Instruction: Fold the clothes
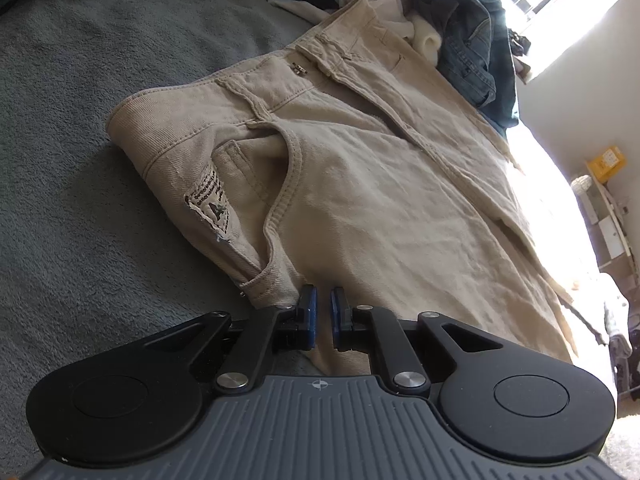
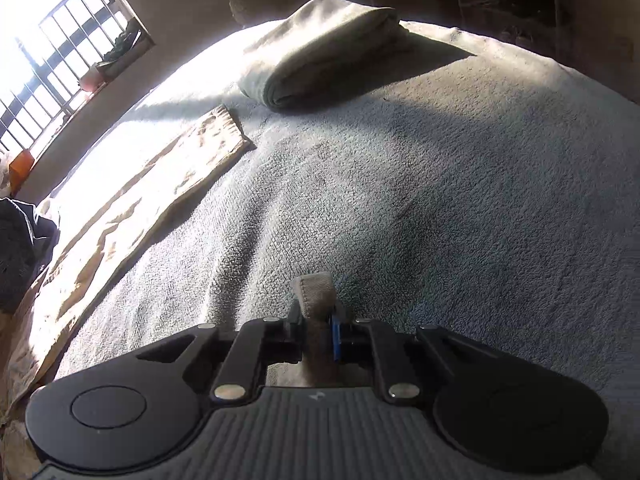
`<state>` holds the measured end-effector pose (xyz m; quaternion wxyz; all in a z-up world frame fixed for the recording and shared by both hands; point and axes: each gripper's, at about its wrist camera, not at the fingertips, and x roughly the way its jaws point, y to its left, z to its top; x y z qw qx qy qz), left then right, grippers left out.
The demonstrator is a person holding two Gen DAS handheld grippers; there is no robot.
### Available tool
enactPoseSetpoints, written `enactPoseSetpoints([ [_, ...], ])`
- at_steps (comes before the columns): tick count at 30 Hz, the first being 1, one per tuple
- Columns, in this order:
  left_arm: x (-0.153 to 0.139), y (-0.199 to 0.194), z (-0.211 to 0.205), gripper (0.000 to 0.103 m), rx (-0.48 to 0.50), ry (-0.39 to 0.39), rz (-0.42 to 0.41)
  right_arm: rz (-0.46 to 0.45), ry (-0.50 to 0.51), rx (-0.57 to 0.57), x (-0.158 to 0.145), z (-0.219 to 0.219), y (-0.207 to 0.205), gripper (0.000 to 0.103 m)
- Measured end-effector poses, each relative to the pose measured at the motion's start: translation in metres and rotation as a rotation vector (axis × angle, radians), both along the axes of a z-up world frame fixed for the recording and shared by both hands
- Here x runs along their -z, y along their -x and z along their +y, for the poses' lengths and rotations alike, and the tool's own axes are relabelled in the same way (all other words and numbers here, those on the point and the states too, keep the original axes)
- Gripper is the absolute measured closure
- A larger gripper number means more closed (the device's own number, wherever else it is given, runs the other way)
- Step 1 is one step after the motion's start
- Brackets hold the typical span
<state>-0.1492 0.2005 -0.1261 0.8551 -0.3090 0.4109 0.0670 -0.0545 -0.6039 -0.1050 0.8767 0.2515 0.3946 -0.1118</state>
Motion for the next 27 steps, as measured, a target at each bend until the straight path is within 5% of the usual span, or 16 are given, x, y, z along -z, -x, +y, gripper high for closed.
enactPoseSetpoints([
  [7, -0.003, -0.003, -0.006, 0.1, -0.006, -0.048, -0.003, -0.12, 0.085, 0.049, -0.034, 0.002, -0.046, 0.091],
  [12, -0.003, -0.005, -0.006, 0.099, 0.001, -0.056, 0.004, 0.0, 0.033, 0.14, 0.01, -0.004, -0.083, 0.08],
  [15, -0.002, -0.004, -0.005, 0.098, -0.002, -0.046, 0.006, -0.092, -0.092, 0.313, 0.019, -0.024, -0.051, 0.054],
  [19, -0.001, -0.003, -0.006, 0.098, -0.001, -0.049, 0.002, -0.226, -0.266, 0.458, 0.02, -0.062, 0.006, 0.053],
  [27, -0.003, -0.003, -0.009, 0.098, -0.001, -0.062, 0.003, -0.152, -0.516, 0.418, 0.051, -0.07, 0.088, 0.054],
])
